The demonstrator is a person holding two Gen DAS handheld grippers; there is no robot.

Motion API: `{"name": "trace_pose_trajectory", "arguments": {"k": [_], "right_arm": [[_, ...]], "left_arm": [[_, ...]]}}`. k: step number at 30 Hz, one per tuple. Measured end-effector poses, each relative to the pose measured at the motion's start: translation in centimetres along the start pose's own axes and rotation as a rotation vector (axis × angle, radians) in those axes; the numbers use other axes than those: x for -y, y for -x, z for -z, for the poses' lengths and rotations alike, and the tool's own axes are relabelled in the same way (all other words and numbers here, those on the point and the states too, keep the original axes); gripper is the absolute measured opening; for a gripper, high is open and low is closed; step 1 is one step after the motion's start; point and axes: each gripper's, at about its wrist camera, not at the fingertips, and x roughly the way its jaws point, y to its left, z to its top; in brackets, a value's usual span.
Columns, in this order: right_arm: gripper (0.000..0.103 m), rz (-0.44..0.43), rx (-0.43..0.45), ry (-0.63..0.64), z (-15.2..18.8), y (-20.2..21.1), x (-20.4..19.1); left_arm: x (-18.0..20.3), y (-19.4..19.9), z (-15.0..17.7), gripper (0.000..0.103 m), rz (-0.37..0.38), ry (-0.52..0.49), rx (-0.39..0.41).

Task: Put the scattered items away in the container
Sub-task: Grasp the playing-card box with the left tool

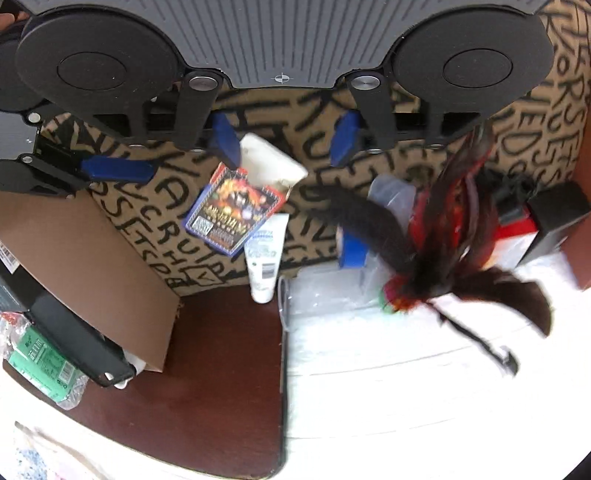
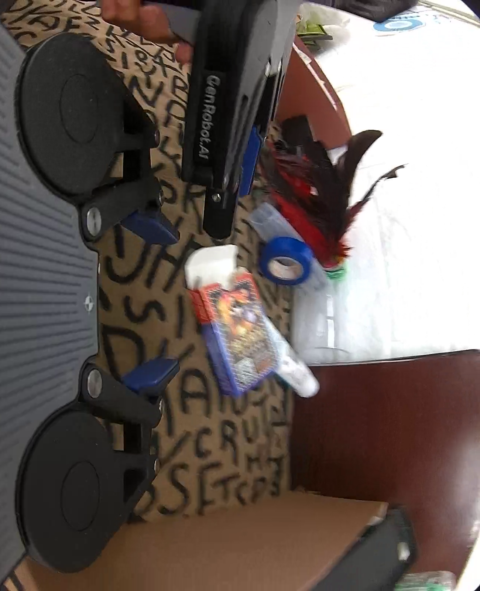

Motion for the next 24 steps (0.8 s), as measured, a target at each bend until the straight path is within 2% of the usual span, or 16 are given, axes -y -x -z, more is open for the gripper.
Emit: {"name": "trace_pose_trajectory", "arguments": {"k": [2,7,10,13,16,17,18,21,23,24], "right_arm": [[0.085,0.017,0.005,0.025,-0.4,-0.6,-0.2],[0.096,0.048,-0.001,0.078,-1.2,-2.9,0.8],[0.097,0.058,-0.005,0.069,-1.5,-4.1,1.8],[0.097,0.025,-0.008,0.040,-1.6,-5.2,2.8],[0.097,-0.013,0.013,0.046,-1.5,-5.9,2.9],[0.095,-0.023,0.016,0.057,-1.5,-6.0,2.8],[0.094,-0.033,0.017,0.063,-1.4,-6.0,2.6],[0.079,-0.059,0.017,0.066,-1.6,-5.9,2.3],[0.070,-0.064,0.015,0.055,-1.7,-5.6,2.2],[0.070,-0.075,0.010,0.051,-1.8,-5.5,2.2]], "left_arm": [[0.3,-1.1,-0.8,0.074,-0.007,-0.024,-0.009],[0.0,-3.2,-2.2,0.082,0.005,-0.024,-0.008],[-0.1,-4.5,-2.7,0.084,0.016,-0.024,-0.015],[-0.3,-5.9,-3.0,0.083,0.047,-0.022,-0.042],[-0.7,-6.3,-2.7,0.068,0.132,0.011,-0.045],[-0.9,-6.3,-2.6,0.056,0.179,0.029,-0.050],[-1.0,-6.1,-2.4,0.055,0.195,0.041,-0.056],[-0.5,-5.2,-1.6,0.050,0.160,0.005,-0.045],[-0.5,-4.4,-1.0,0.046,0.146,0.016,-0.045],[-0.6,-4.1,-0.7,0.046,0.144,0.027,-0.050]]}}
